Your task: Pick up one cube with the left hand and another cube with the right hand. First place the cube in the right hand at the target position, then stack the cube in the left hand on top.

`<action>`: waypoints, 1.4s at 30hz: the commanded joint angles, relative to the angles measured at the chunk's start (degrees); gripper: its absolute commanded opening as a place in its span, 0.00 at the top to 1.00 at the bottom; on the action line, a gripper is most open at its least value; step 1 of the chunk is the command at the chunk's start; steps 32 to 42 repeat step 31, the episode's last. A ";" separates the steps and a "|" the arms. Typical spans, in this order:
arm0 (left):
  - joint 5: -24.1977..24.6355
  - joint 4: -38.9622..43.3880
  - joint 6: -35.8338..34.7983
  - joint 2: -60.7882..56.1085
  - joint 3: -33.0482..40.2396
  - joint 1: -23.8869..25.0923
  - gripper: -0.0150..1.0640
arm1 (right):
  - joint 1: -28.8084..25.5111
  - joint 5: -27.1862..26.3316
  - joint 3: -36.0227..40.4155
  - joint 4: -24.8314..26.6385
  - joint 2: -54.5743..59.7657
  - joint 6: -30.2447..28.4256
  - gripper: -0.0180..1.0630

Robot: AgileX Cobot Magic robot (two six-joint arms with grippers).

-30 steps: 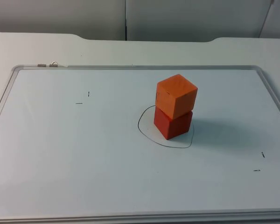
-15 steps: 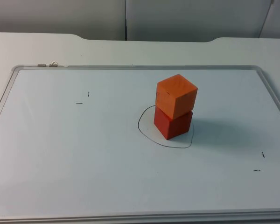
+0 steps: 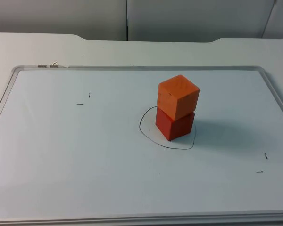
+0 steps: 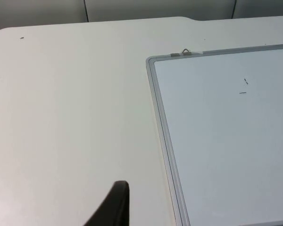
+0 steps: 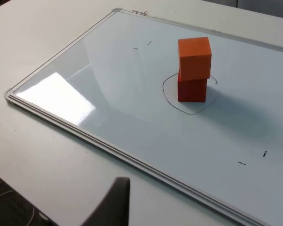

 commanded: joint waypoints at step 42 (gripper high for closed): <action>-0.07 -0.17 -0.19 -0.29 0.53 0.30 0.01 | -31.59 -0.01 0.47 0.05 -0.21 0.00 0.01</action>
